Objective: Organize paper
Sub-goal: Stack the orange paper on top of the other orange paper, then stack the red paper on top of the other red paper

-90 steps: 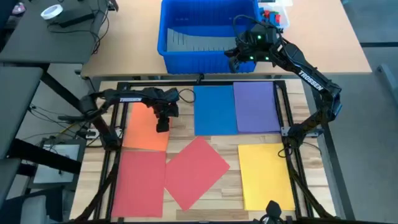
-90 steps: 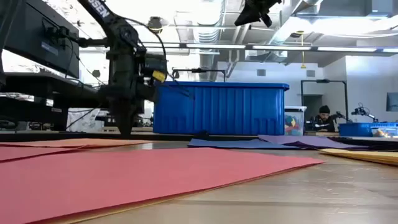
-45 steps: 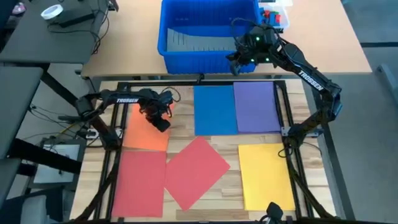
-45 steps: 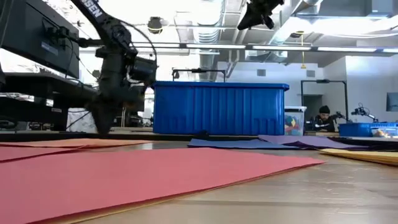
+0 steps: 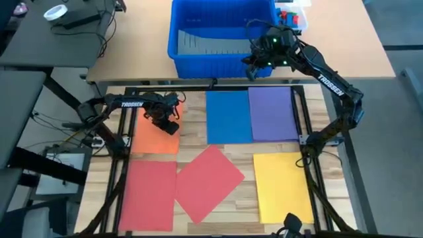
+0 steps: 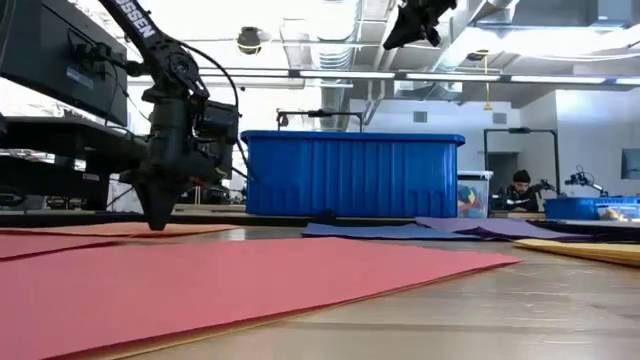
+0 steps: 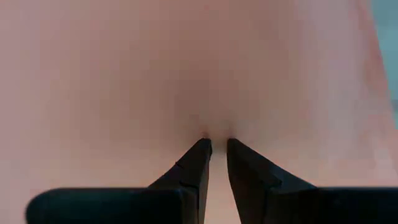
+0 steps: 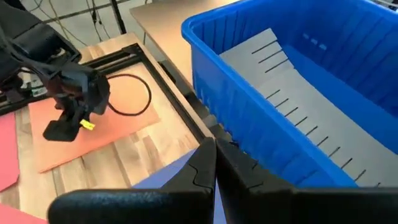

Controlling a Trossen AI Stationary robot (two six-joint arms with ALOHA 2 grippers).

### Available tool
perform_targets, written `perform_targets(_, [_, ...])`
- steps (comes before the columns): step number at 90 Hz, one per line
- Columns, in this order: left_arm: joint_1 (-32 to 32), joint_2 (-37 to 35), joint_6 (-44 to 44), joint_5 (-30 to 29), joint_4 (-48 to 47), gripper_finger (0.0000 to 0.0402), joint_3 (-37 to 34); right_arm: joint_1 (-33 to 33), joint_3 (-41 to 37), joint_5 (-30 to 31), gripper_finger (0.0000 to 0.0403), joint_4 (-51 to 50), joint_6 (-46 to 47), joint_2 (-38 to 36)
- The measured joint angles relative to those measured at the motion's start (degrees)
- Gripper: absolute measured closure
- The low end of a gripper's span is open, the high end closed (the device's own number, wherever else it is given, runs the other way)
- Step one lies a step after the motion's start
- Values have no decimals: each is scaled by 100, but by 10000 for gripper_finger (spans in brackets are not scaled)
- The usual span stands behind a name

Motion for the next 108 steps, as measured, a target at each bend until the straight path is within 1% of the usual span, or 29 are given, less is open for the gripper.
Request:
perform_targets(7, [146, 2, 242, -122, 31, 359, -2, -29, 0, -2, 403, 2, 0, 0])
perform_targets(22, [382, 4, 302, -347, 117, 359, -7, -35, 0, -2, 403, -4, 2, 0])
perform_targets(33, [519, 9, 421, -382, 230, 359, 16, -35, 0, -2, 403, -20, 2, 0])
perform_targets(52, [564, 35, 732, -434, 196, 359, 212, -35, 0, -2, 403, -22, 2, 0])
perform_targets(64, [566, 42, 738, -478, 287, 359, 288, -35, 0, -2, 403, -24, 2, -2])
perform_targets(84, [564, 34, 740, -401, 150, 359, 291, -35, 1, -2, 403, -30, 25, -1])
perform_targets(95, [514, -155, 738, -332, -30, 359, 310, -10, 0, -4, 403, -105, 202, 0])
perform_targets(102, [454, -403, 748, -272, -358, 359, 492, 16, 0, -4, 403, -171, 381, 0])
perform_targets(108, [424, -663, 756, -259, -383, 359, 633, 12, 1, -4, 403, -206, 411, 0])
